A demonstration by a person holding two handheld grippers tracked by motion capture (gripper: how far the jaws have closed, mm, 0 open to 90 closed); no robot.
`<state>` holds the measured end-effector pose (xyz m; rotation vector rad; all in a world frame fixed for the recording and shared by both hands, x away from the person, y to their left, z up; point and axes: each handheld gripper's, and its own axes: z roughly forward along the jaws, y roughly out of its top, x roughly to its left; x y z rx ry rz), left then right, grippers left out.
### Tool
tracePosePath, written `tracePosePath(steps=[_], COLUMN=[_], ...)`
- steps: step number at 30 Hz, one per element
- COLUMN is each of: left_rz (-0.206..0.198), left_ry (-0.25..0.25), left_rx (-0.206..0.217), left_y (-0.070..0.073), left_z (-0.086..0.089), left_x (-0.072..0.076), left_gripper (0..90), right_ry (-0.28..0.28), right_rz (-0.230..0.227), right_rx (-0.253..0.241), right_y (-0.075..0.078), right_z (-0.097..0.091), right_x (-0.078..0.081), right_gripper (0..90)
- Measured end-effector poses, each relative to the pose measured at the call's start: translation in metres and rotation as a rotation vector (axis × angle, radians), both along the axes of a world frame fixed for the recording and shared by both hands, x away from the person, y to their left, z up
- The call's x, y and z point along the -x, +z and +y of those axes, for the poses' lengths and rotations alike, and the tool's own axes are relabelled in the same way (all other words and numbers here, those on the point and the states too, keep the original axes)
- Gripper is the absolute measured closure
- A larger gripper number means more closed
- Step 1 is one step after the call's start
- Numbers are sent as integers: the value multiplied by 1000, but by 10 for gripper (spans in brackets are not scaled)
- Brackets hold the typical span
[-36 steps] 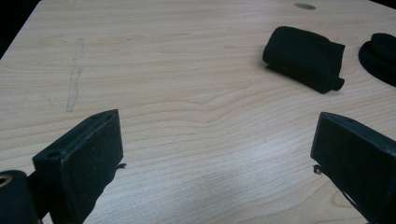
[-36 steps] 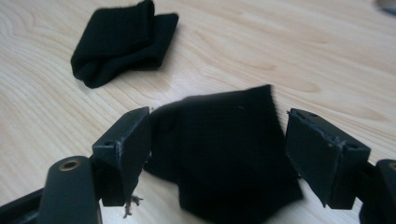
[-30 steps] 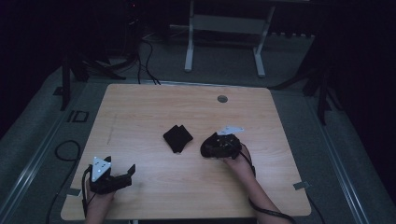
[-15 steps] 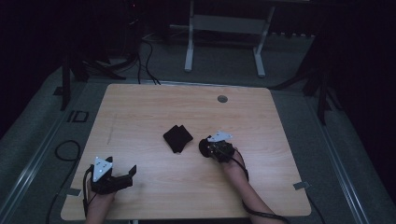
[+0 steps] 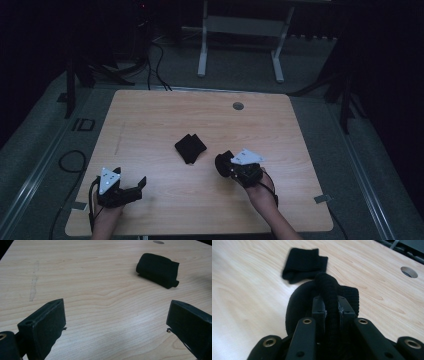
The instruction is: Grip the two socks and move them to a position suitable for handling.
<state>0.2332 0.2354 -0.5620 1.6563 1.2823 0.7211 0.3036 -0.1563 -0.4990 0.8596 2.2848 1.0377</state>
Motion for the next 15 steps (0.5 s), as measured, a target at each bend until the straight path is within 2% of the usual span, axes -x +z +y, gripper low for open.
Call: tracePosePath(steps=[5,7,9,12,15], left_rz=[-1,4,15,14,10], left_ry=[-7,-11,-25,-51,-93], left_rx=[0,4,33,11,-20], left_y=[0,0,0,2,3], left_z=[-3,-4,-6,-13,-23], left_x=[0,0,0,0,2], left_gripper=[25,25,25,25,25], right_ry=[25,33,38,41,28], right_rz=[1,11,24,45,90], right_rx=[-44,-63,-65,-30,-4], right_y=[7,5,-2,-18,-36], right_z=[-7,-7,-3,3,8], right_x=[34,46,56,59,51], right_gripper=[797,796,796,795,794])
